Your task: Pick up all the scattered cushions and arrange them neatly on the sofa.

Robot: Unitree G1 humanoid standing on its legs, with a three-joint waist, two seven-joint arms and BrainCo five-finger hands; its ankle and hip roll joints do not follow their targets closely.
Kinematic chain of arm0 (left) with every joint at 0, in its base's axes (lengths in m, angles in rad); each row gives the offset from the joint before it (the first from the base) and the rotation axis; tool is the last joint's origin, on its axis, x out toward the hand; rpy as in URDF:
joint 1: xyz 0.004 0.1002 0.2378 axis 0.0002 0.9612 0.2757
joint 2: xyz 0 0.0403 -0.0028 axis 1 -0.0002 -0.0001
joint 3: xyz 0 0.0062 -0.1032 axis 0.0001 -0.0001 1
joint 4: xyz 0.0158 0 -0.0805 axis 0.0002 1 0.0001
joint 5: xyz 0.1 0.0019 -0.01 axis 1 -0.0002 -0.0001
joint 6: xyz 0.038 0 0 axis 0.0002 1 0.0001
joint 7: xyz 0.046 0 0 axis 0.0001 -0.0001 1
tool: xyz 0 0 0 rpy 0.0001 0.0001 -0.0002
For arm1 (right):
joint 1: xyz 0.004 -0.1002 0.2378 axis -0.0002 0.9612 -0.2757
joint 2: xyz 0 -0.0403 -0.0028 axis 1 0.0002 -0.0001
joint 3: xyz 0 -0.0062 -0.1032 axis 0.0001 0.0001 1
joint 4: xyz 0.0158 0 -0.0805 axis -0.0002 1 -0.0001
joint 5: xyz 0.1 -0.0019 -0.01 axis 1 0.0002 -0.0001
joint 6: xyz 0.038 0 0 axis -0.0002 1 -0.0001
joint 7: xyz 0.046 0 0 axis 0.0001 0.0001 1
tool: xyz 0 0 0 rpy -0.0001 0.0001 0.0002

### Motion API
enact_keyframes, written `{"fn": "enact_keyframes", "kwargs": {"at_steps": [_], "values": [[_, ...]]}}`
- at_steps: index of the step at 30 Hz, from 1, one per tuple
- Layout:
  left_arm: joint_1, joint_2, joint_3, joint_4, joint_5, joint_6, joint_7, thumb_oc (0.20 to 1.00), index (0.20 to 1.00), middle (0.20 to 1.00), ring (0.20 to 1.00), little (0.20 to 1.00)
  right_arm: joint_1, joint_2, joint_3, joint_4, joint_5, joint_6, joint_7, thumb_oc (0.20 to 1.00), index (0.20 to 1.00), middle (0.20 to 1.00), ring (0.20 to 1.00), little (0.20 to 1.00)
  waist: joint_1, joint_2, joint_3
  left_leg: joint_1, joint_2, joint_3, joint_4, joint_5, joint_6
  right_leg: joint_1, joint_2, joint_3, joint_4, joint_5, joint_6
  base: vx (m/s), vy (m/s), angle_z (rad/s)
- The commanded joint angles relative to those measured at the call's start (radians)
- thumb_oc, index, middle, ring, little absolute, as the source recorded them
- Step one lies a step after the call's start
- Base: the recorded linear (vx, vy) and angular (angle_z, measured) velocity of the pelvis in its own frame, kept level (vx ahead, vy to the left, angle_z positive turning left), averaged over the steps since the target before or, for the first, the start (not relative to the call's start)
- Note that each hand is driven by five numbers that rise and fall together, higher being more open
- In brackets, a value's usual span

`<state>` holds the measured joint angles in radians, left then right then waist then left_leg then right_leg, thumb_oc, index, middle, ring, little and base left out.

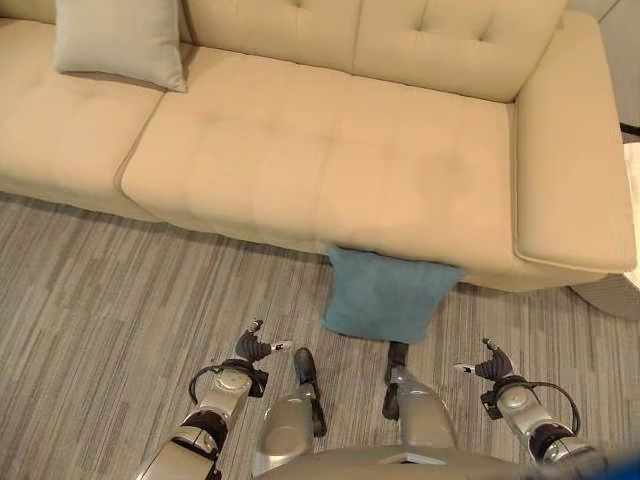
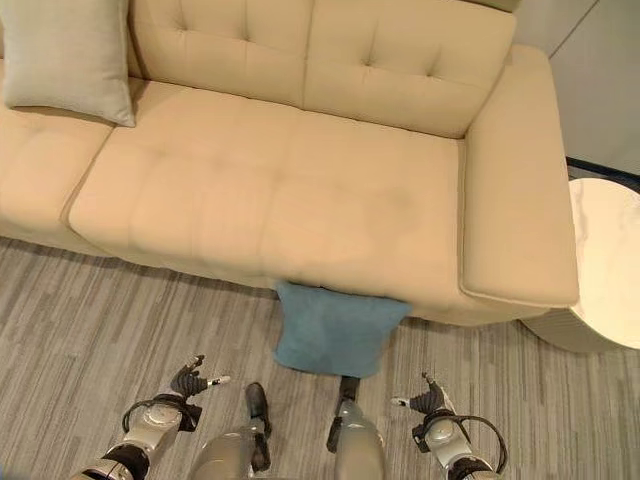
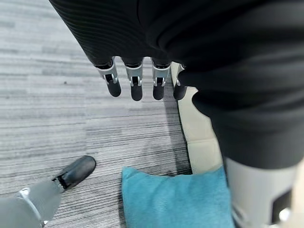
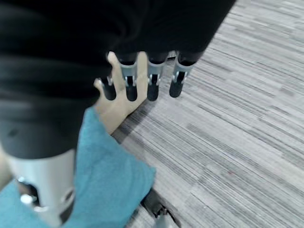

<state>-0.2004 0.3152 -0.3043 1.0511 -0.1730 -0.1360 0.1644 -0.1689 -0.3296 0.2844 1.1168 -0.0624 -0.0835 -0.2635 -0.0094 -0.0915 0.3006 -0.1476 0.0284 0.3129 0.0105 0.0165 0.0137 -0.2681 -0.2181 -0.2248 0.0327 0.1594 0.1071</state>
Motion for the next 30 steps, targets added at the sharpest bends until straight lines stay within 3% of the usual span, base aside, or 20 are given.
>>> {"fn": "enact_keyframes", "kwargs": {"at_steps": [1, 2, 3, 11, 18, 26, 30], "values": [[-0.016, 0.005, 0.025, -0.021, 0.004, -0.035, 0.033, 1.000, 1.000, 1.000, 1.000, 1.000, -0.038, -0.032, 0.032, -0.032, 0.022, -0.014, -0.009, 1.000, 1.000, 1.000, 1.000, 1.000, 0.017, 0.033, 0.021, -0.090, 0.013, -0.112, 0.056, -0.036, -0.042, 0.009, 0.013, -0.005, 0.073, -0.108, 0.041, -0.12, -0.159, 0.07], [-0.030, 0.014, 0.025, -0.054, -0.017, -0.045, 0.041, 1.000, 1.000, 1.000, 1.000, 1.000, -0.042, -0.040, 0.036, -0.049, 0.029, -0.017, -0.017, 1.000, 1.000, 1.000, 1.000, 1.000, 0.025, 0.038, 0.035, -0.143, 0.029, -0.120, 0.086, -0.017, -0.057, -0.004, 0.021, -0.025, 0.066, -0.118, 0.019, -0.03, -0.206, 0.14], [-0.033, 0.014, 0.028, -0.064, -0.034, -0.048, 0.046, 1.000, 1.000, 1.000, 1.000, 1.000, -0.044, -0.045, 0.038, -0.055, 0.032, -0.017, -0.022, 1.000, 1.000, 1.000, 1.000, 1.000, 0.029, 0.045, 0.039, -0.143, 0.040, -0.132, 0.094, -0.037, -0.068, -0.008, 0.028, -0.027, 0.081, -0.143, 0.021, -0.03, -0.244, 0.22], [-0.157, 0.017, 0.082, -0.144, -0.190, -0.098, 0.166, 1.000, 1.000, 1.000, 1.000, 1.000, -0.160, -0.098, -0.002, -0.185, 0.069, -0.024, -0.137, 1.000, 1.000, 1.000, 1.000, 1.000, 0.004, 0.071, 0.095, -0.374, 0.058, -0.163, 0.184, -0.012, -0.079, -0.271, 0.006, -0.049, 0.227, -0.172, -0.004, -0.06, -0.071, 0.11], [-0.351, 0.054, 0.058, -0.148, -0.195, -0.111, 0.270, 1.000, 1.000, 1.000, 1.000, 1.000, -0.353, -0.145, -0.043, -0.222, 0.113, -0.037, -0.279, 1.000, 1.000, 1.000, 1.000, 1.000, -0.032, 0.085, 0.122, -0.644, 0.087, -0.162, 0.306, -0.032, -0.073, -0.546, -0.017, -0.007, 0.351, -0.180, -0.010, -0.07, 0.042, 0.03], [-0.526, 0.073, 0.018, -0.171, -0.163, -0.093, 0.367, 1.000, 1.000, 1.000, 1.000, 1.000, -0.500, -0.139, -0.076, -0.226, 0.131, -0.032, -0.426, 1.000, 1.000, 1.000, 1.000, 1.000, -0.062, 0.108, 0.124, -0.905, 0.086, -0.169, 0.413, -0.068, -0.049, -0.820, -0.035, 0.055, 0.476, -0.206, -0.013, -0.01, 0.058, -0.04], [-0.574, 0.077, 0.008, -0.152, -0.174, -0.088, 0.385, 1.000, 1.000, 1.000, 1.000, 1.000, -0.537, -0.140, -0.070, -0.233, 0.106, -0.015, -0.472, 1.000, 1.000, 1.000, 1.000, 1.000, -0.068, 0.113, 0.126, -0.953, 0.086, -0.161, 0.422, -0.069, -0.046, -0.874, -0.038, 0.072, 0.491, -0.208, -0.012, -0.02, 0.024, -0.09]]}}
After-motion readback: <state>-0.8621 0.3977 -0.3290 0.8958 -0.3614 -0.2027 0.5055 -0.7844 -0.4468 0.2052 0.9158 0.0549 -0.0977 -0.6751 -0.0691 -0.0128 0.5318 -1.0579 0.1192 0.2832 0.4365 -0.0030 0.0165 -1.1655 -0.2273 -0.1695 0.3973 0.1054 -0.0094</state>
